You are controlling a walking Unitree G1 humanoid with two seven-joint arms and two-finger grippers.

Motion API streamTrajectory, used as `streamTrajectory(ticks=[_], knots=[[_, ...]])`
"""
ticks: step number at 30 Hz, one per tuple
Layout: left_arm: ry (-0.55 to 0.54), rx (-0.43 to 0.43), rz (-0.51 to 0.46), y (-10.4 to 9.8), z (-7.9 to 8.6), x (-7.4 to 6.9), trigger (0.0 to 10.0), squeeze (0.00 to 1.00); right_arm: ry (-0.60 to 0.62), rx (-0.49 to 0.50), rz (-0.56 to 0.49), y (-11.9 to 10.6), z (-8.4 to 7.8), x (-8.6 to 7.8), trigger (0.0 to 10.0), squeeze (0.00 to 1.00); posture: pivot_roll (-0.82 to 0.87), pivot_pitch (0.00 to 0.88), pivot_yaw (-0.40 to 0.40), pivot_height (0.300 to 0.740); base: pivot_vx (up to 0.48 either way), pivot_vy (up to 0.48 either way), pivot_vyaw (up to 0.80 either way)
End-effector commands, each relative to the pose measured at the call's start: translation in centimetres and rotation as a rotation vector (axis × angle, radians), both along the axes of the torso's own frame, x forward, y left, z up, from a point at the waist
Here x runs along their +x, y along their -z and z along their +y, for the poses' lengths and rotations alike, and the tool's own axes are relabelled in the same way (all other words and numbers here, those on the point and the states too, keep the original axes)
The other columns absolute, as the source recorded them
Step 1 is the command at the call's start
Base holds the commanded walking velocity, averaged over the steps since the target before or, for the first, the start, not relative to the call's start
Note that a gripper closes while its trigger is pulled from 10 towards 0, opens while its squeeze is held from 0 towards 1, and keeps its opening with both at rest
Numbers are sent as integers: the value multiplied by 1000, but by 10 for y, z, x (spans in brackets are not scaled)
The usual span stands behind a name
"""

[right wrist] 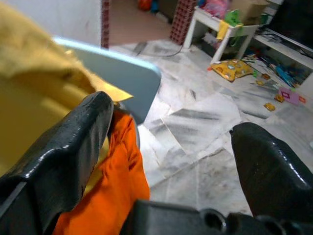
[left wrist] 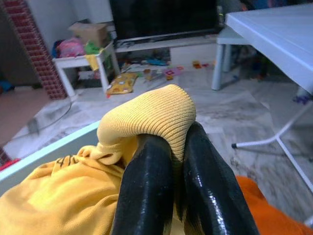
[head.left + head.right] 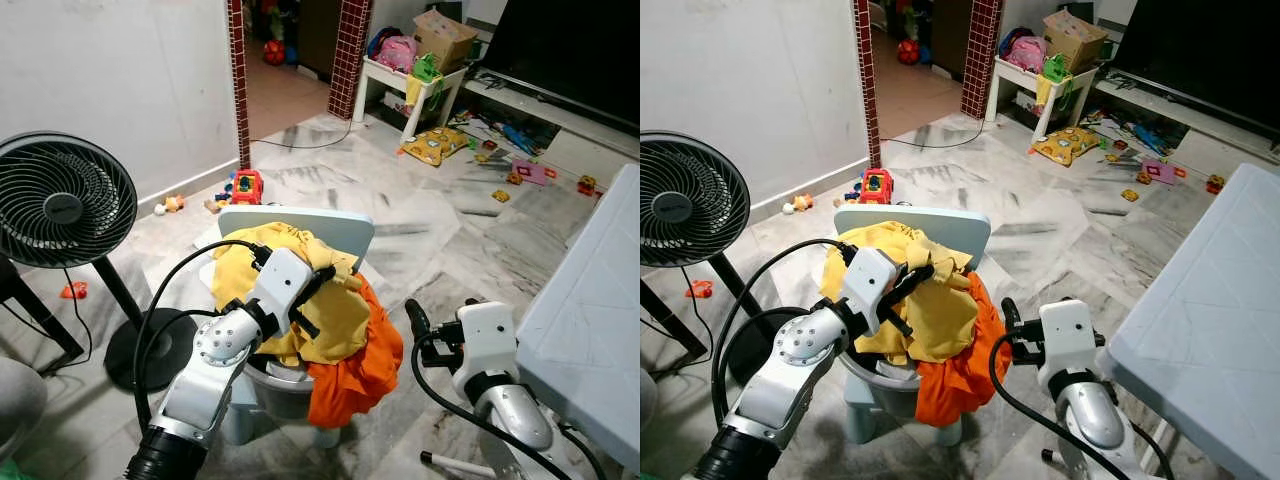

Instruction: Hang hanger

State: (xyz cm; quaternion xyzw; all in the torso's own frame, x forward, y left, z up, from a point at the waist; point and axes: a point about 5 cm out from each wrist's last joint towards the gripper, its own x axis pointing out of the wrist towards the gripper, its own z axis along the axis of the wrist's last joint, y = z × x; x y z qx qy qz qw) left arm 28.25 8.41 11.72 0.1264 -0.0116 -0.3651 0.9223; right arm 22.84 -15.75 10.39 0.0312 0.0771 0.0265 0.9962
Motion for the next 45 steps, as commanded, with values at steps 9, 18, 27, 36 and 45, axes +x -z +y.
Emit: streamTrajectory(ticks=[9, 18, 27, 36, 45], knots=[[-93, -33, -19, 5, -3, 13, 2392, 0, 289, 96, -76, 1, -42, -12, 10000, 0, 53, 0, -14, 740, 0, 0, 0], [-168, -49, 28, 20, 21, 16, 10000, 0, 395, 60, -116, 6, -68, -31, 10000, 0, 46, 0, -3, 740, 0, 0, 0], [-156, -113, -4, 10, -7, 19, 10000, 0, 373, -50, -82, 14, -70, -27, 10000, 0, 29, 0, -9, 740, 0, 0, 0], [-132, -153, -32, -3, -28, 31, 10000, 0, 350, 66, -141, 8, -68, -16, 10000, 0, 29, 0, -12, 740, 0, 0, 0], [-99, -162, 5, 4, -42, 29, 10000, 0, 337, 167, -127, 16, -55, -11, 10000, 0, 14, 0, -9, 740, -141, 0, 0]])
